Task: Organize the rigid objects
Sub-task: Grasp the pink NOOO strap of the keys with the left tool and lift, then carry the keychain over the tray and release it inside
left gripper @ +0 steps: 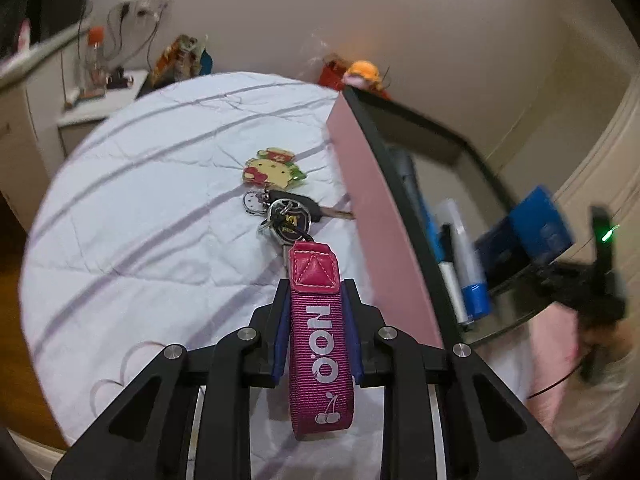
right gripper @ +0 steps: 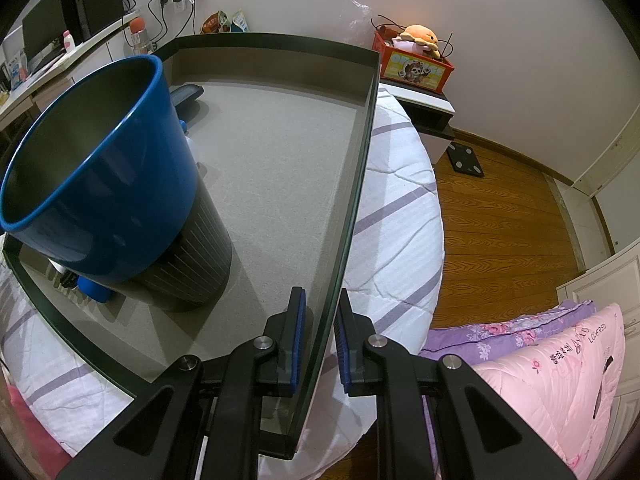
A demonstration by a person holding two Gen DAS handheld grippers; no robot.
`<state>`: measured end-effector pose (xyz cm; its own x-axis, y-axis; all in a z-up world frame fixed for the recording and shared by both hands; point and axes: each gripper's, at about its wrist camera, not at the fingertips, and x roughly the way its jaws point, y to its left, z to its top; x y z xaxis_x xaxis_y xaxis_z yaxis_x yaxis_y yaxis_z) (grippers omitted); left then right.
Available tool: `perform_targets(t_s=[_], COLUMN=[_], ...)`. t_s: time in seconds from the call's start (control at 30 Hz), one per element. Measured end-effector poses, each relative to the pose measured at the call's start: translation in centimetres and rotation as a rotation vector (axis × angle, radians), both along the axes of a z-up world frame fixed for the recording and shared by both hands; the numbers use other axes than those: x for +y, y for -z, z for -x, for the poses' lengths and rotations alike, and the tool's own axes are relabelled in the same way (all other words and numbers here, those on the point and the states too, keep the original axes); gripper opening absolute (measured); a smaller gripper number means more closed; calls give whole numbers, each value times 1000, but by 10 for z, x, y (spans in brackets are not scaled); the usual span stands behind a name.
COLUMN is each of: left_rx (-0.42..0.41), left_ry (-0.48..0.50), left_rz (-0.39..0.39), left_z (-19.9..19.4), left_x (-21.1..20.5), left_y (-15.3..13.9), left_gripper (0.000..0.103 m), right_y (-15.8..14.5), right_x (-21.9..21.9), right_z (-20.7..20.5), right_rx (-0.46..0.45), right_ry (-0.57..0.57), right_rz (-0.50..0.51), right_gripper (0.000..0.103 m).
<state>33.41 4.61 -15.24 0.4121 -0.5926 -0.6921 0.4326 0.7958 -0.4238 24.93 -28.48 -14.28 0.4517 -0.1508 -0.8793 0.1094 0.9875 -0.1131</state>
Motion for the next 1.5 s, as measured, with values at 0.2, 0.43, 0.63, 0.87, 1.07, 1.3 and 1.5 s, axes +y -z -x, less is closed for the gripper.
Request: perform_targets(t_s=[0.2,0.43,0.63,0.87,1.07,1.3,1.5], left_rx=[-8,-115,-206,-269,-302,-329,-346], left_ry=[-13,-19,-31,21,61,113,132], left_rz=[175,229,226,284,297,295,276], left_z=[7,17,20,20,20,20,19], left_x=[16,11,-3,-16,-32,-52,-68], left_y=[-7,-39,-70,-95,-113,-128,-138], left_gripper=[24,23,23,23,23,23,23], right_y=[0,0,0,0,0,0,1], right_x=[0,0,0,1,1,0,0], right_z=[0,0,0,-1,-1,-1,-1], right_rx=[1,2,2,4,4,5,6], right_ry=[0,-1,-1,-2,-3,-4,-5], right_rz=[1,1,1,3,4,3,1], right_gripper=[15,15,15,15,15,15,15])
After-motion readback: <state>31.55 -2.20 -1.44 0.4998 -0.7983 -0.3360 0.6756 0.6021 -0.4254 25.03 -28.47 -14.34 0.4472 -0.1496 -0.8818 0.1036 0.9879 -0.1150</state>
